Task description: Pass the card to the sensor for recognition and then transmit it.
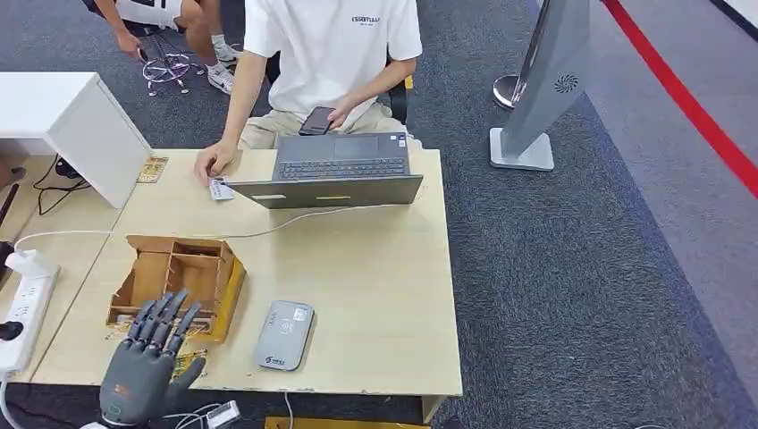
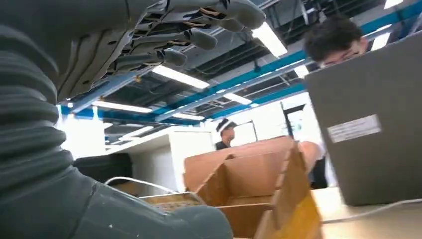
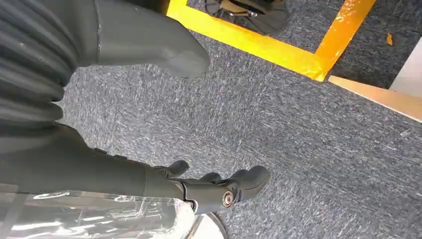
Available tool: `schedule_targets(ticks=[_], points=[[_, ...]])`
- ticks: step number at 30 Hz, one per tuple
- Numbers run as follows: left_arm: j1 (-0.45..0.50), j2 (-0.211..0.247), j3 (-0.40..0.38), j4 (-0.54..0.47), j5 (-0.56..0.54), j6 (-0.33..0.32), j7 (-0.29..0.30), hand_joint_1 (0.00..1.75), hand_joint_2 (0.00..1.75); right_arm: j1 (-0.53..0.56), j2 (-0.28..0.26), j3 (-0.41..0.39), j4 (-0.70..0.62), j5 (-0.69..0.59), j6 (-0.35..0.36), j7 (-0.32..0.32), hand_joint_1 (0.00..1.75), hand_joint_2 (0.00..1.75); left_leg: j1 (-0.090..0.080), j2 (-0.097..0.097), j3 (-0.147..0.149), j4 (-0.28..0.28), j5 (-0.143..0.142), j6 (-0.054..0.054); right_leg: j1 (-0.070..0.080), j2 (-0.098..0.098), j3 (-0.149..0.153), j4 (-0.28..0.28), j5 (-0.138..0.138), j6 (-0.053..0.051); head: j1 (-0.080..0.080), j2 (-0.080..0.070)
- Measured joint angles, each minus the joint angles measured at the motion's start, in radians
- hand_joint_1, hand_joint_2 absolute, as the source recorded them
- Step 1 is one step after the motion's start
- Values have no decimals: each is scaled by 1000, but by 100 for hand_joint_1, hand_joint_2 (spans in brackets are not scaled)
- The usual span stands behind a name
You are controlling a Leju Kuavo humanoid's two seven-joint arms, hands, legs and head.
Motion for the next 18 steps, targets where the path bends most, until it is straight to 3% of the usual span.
schedule_targets(ticks=[11, 18], points=[[-21, -84, 204, 95, -7, 0, -106, 0, 175, 0, 0, 21, 0, -5, -2, 0, 0, 175, 0, 0, 0, 0, 0, 0, 0, 0, 0, 0, 0, 0, 0, 0], [-42, -115, 275, 137, -11, 0, -128, 0, 175, 0, 0, 27, 0, -3, -3, 0, 0, 175, 0, 0, 0, 0, 0, 0, 0, 0, 0, 0, 0, 0, 0, 0]])
